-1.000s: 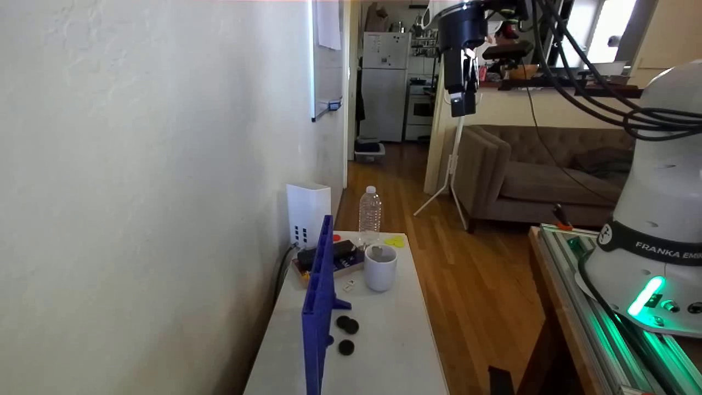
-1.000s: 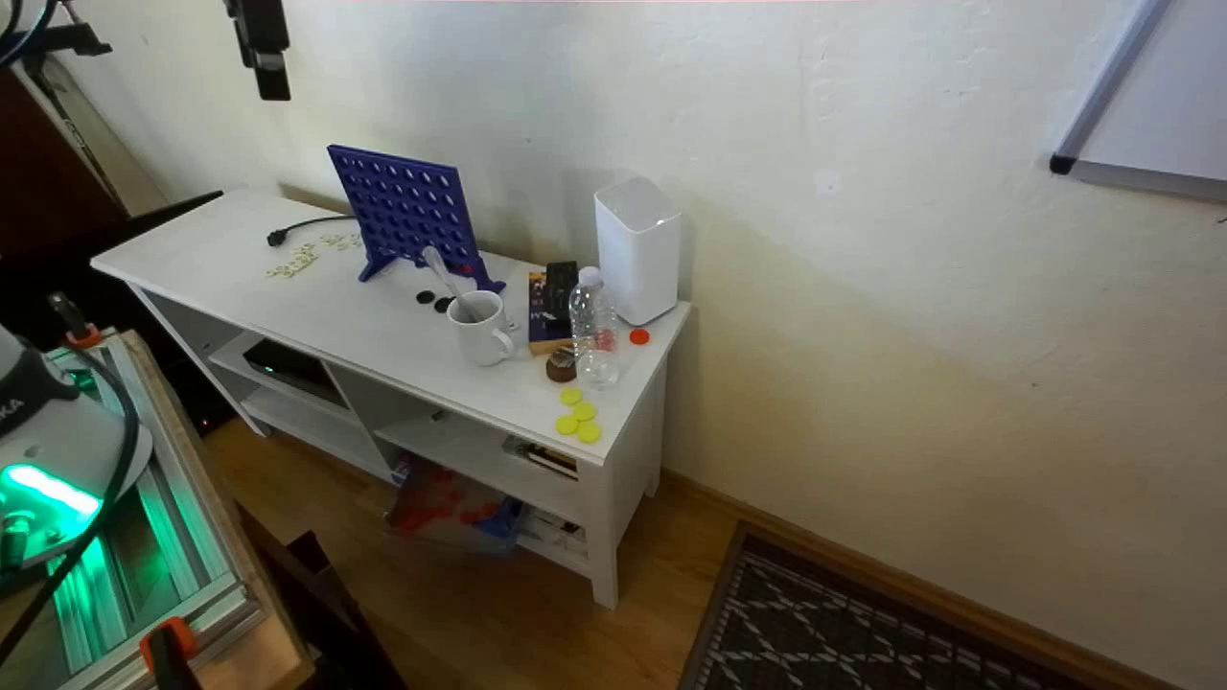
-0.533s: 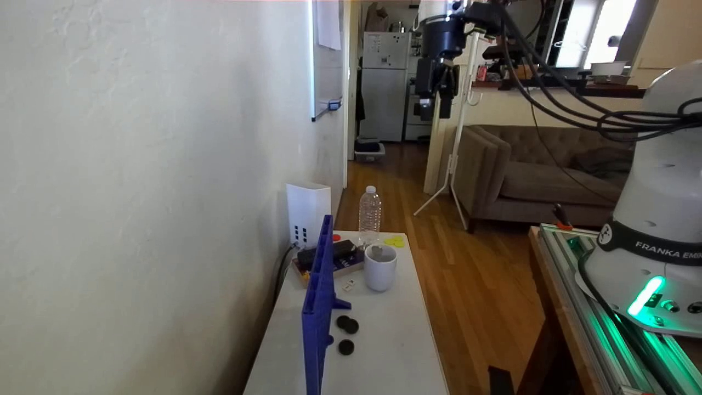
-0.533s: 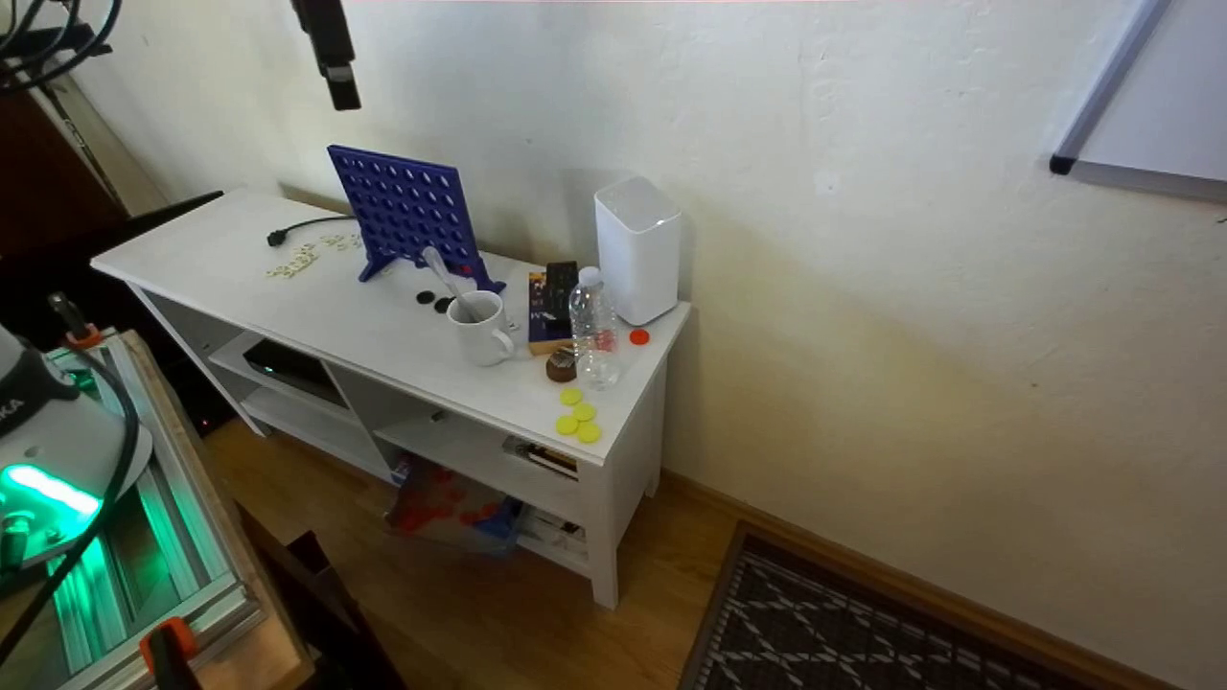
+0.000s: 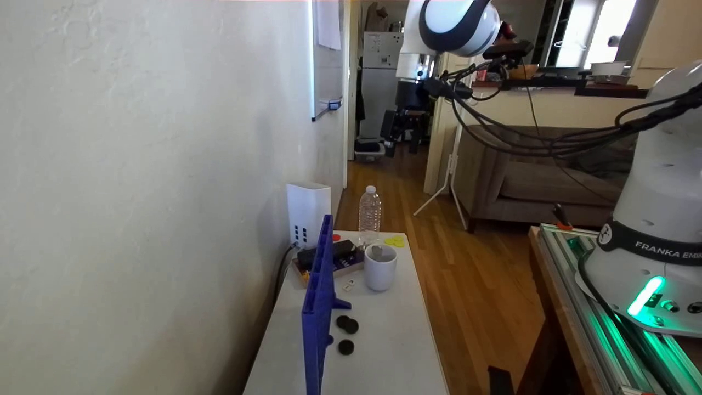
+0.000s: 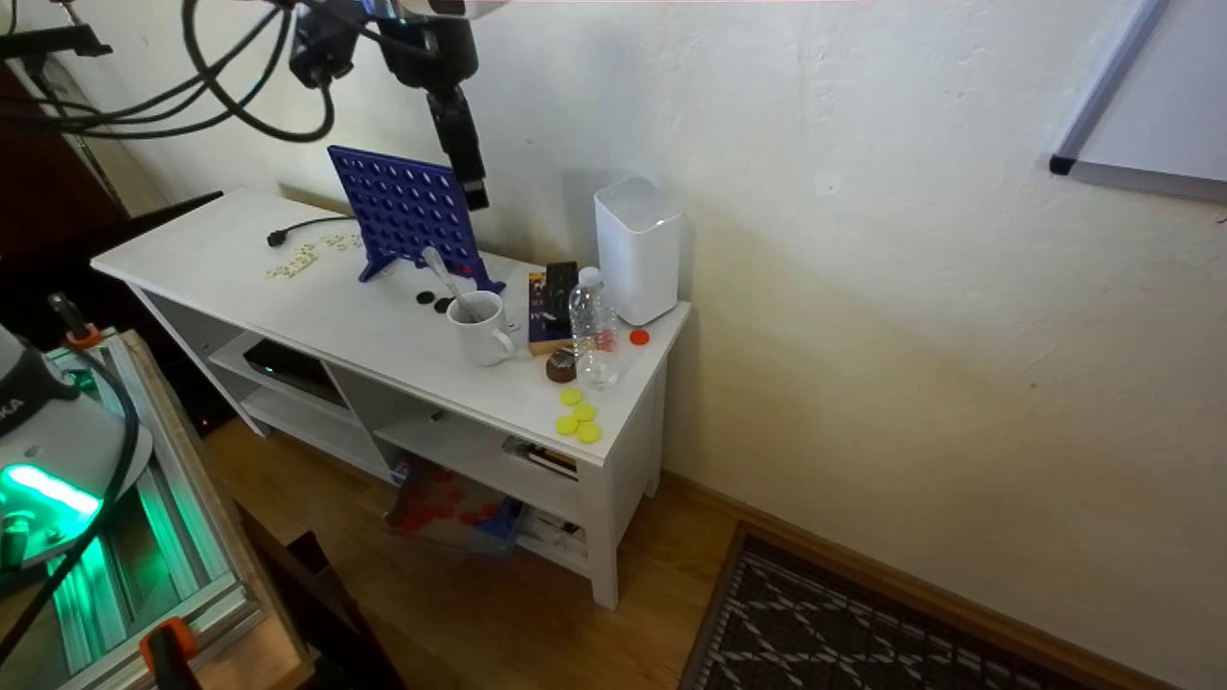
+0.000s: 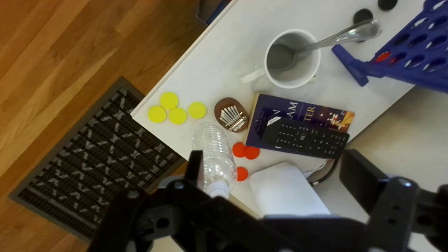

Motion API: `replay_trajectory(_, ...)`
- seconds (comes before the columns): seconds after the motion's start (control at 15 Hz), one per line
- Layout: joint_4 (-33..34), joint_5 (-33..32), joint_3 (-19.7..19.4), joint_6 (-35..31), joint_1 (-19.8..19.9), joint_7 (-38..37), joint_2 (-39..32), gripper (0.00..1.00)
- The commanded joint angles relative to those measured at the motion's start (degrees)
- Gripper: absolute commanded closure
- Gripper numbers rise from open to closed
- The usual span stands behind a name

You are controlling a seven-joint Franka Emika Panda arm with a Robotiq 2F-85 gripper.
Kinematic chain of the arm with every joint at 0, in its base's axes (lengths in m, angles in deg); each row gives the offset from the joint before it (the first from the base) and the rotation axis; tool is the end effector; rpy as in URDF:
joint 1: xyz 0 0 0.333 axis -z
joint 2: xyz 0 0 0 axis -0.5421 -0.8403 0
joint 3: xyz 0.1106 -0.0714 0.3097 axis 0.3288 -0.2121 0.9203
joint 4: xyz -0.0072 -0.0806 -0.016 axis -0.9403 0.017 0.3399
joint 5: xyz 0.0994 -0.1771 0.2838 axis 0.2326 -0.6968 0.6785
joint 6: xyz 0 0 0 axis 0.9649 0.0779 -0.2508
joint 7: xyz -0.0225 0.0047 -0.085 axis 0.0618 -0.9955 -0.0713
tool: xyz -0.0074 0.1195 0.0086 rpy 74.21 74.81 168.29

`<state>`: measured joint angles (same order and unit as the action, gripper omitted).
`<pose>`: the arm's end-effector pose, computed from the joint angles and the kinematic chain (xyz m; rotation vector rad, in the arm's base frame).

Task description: Move the clear bottle to the back left side of the counter.

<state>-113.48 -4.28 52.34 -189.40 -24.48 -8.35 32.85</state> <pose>0.4017 -0.1174 0.3817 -2.9962 0.7237 -0.1397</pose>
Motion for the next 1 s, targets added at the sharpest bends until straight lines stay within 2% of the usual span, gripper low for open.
replay_trajectory(0.0, 3.89, 3.29, -2.0, -5.88, 0.85, 2.19, -9.95, 0.0)
replay_trajectory(0.13, 6.2, 3.99, -2.79, -7.58, 1.58, 2.33, -14.66, 0.0)
replay_trajectory(0.2, 2.51, 1.91, -2.14, -6.22, 1.07, 0.9, -9.36, 0.0)
replay_trajectory(0.4, 5.14, 2.22, -2.74, -7.39, 1.64, 1.1, -14.1, 0.0)
replay_trajectory(0.93, 6.91, 3.51, -2.64, -8.39, 1.65, 0.24, -15.82, 0.0)
